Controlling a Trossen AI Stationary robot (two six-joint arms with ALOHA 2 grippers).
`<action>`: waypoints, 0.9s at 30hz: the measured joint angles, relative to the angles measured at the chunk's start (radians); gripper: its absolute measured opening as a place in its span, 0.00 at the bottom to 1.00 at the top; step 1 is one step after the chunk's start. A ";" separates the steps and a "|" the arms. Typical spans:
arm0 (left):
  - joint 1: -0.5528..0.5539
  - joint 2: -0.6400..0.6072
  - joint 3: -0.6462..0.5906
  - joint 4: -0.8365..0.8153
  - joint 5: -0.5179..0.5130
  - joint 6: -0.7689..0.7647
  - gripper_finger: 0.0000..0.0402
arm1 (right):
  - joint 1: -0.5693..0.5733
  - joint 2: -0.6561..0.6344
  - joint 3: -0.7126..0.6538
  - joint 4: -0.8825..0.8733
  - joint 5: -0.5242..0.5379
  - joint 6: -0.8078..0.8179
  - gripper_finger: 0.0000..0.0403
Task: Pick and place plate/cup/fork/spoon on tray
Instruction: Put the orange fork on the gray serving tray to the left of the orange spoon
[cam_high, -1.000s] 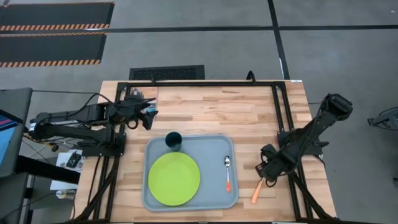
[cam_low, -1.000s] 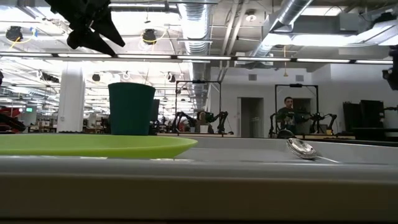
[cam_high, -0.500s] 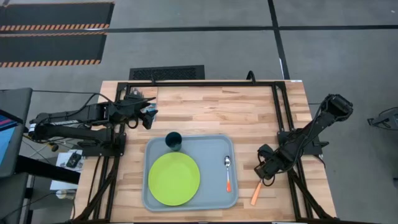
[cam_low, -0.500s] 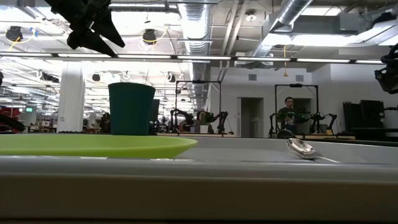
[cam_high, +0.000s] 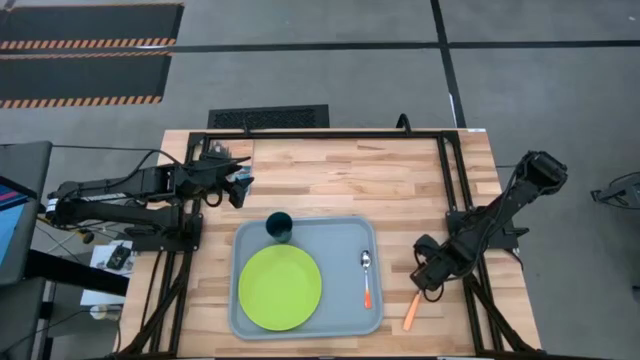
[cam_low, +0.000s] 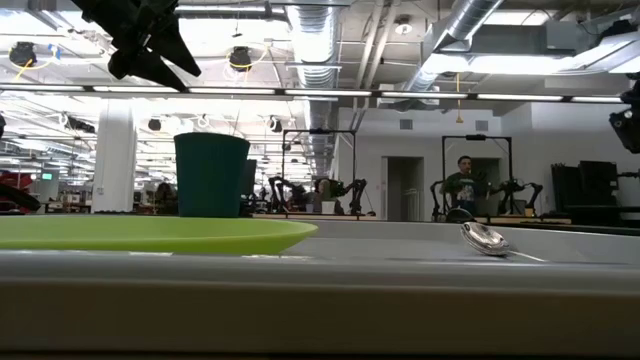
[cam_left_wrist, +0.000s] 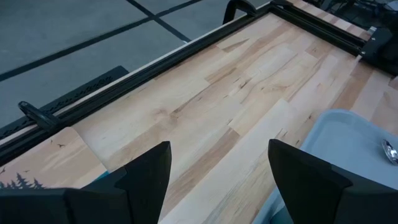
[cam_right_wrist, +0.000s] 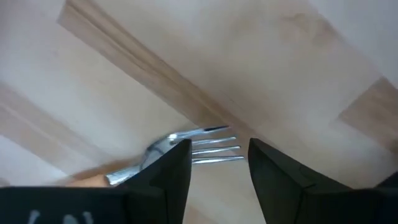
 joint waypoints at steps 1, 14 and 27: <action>0.000 0.000 0.000 0.000 0.000 0.000 0.64 | 0.002 0.000 -0.008 0.004 -0.001 0.006 0.45; 0.000 0.000 0.000 0.000 -0.003 -0.001 0.64 | 0.002 -0.016 -0.096 0.162 -0.033 0.037 0.35; 0.000 0.000 0.000 0.000 -0.006 0.007 0.64 | 0.002 -0.014 -0.083 0.140 -0.047 0.032 0.04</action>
